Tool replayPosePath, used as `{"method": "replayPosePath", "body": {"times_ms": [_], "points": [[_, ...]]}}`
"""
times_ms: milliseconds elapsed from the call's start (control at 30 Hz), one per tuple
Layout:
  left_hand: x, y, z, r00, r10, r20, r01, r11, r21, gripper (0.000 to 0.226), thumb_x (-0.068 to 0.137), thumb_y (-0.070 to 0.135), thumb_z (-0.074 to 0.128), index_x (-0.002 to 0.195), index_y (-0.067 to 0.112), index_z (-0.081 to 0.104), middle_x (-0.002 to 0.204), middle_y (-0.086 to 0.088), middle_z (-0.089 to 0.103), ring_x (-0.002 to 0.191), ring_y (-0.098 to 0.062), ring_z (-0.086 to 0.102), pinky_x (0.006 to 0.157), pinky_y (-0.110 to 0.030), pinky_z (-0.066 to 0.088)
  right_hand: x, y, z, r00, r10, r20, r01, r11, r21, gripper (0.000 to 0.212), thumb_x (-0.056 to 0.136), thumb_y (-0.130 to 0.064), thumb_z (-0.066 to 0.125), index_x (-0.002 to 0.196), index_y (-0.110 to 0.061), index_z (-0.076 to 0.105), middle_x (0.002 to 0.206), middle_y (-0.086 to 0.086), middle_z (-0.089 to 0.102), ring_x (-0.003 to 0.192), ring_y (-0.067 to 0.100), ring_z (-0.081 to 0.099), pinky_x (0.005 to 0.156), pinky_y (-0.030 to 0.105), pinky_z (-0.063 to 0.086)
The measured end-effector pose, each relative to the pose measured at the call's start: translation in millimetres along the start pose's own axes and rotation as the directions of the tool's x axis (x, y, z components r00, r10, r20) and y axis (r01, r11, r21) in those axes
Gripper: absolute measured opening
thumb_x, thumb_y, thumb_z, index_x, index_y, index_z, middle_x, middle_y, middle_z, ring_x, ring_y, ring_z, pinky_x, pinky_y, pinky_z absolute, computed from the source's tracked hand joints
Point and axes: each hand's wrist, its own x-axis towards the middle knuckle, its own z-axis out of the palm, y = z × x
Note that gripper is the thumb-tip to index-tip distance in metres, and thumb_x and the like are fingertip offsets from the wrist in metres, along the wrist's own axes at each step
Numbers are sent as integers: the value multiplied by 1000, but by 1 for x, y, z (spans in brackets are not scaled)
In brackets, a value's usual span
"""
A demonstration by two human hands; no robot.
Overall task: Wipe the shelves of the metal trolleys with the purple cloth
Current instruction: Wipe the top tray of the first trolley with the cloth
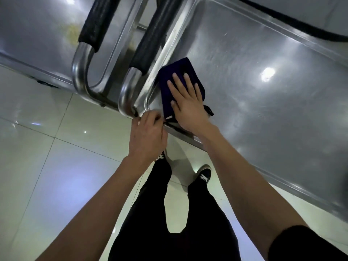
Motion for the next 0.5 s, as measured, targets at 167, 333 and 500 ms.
{"method": "replayPosePath", "body": {"times_ms": [167, 333, 500], "points": [[-10, 50, 5, 999, 25, -31, -25, 1000, -1, 21, 92, 19, 55, 102, 11, 71, 110, -4, 63, 105, -25, 58, 86, -41, 44, -56, 38, -4, 1000, -11, 22, 12, 1000, -21, 62, 101, -30, 26, 161, -20, 15, 169, 0, 5, 155, 26, -6, 125, 52, 2], [-29, 113, 16, 998, -18, 62, 19, 1000, -13, 24, 95, 28, 54, 108, 15, 70, 115, -1, 62, 109, -22, 54, 89, -39, 43, -119, 77, -12, 998, -35, 57, 38, 998, -51, 61, 101, -31, 17, 161, -20, 15, 169, 0, 5, 155, 25, -7, 125, 52, 3], [-45, 142, 22, 990, -128, 53, 130, 991, -23, 24, 94, 28, 55, 109, 16, 70, 122, -2, 61, 116, -22, 52, 93, -40, 42, -157, 116, -24, 982, -147, 116, 157, 984, -81, 58, 105, -24, 33, 161, -22, 17, 169, -1, 7, 156, 25, -3, 125, 51, 4]]}}
